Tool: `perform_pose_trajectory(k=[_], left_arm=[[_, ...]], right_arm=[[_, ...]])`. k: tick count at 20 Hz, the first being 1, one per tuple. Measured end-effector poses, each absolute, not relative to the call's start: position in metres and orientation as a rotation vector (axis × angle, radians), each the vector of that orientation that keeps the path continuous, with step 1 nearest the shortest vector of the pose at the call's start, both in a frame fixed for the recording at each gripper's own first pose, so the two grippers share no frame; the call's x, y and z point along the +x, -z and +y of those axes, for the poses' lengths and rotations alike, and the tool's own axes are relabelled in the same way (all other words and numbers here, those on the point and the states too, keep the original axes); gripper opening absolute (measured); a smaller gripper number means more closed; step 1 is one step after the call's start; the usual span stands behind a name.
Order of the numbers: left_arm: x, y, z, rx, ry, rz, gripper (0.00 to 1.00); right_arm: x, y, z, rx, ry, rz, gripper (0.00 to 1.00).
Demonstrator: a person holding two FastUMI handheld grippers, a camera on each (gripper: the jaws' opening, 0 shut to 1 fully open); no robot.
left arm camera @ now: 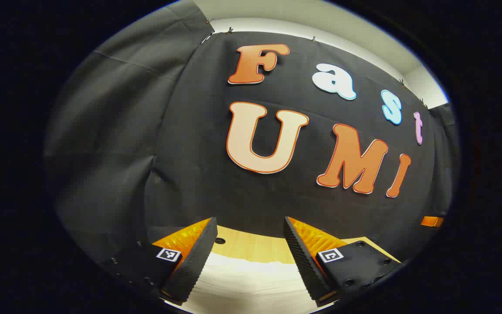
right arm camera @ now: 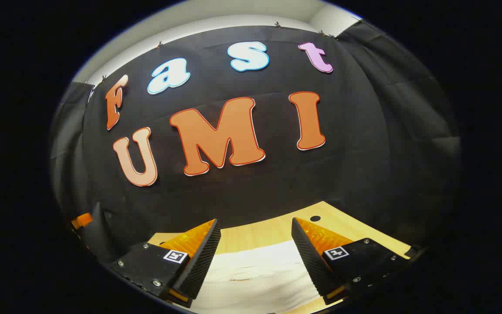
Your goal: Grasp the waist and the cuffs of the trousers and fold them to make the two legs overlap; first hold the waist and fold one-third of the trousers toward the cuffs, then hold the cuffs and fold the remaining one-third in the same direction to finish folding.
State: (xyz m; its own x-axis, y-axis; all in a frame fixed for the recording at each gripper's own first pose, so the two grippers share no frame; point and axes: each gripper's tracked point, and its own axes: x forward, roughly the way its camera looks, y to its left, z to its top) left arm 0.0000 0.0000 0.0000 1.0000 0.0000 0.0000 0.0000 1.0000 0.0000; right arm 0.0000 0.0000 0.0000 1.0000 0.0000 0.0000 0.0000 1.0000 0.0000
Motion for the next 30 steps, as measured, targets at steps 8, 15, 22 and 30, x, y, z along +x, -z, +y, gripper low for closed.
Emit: perform_pose_trajectory(k=[8,15,22,30], left_arm=[[0.005,0.008,-0.005,0.019,0.004,0.024,0.98],[0.007,0.006,-0.002,0.030,-0.017,0.025,0.98],[0.006,0.004,-0.013,0.044,-0.044,-0.001,0.99],[0.006,0.003,-0.016,0.064,-0.074,-0.003,0.98]], right_arm=[[0.008,0.015,-0.001,0.061,-0.017,0.063,0.98],[0.023,0.048,-0.007,0.161,-0.024,0.176,0.98],[0.048,0.097,-0.063,0.332,0.058,0.362,0.98],[0.021,0.205,-0.139,0.585,0.182,0.634,0.99]])
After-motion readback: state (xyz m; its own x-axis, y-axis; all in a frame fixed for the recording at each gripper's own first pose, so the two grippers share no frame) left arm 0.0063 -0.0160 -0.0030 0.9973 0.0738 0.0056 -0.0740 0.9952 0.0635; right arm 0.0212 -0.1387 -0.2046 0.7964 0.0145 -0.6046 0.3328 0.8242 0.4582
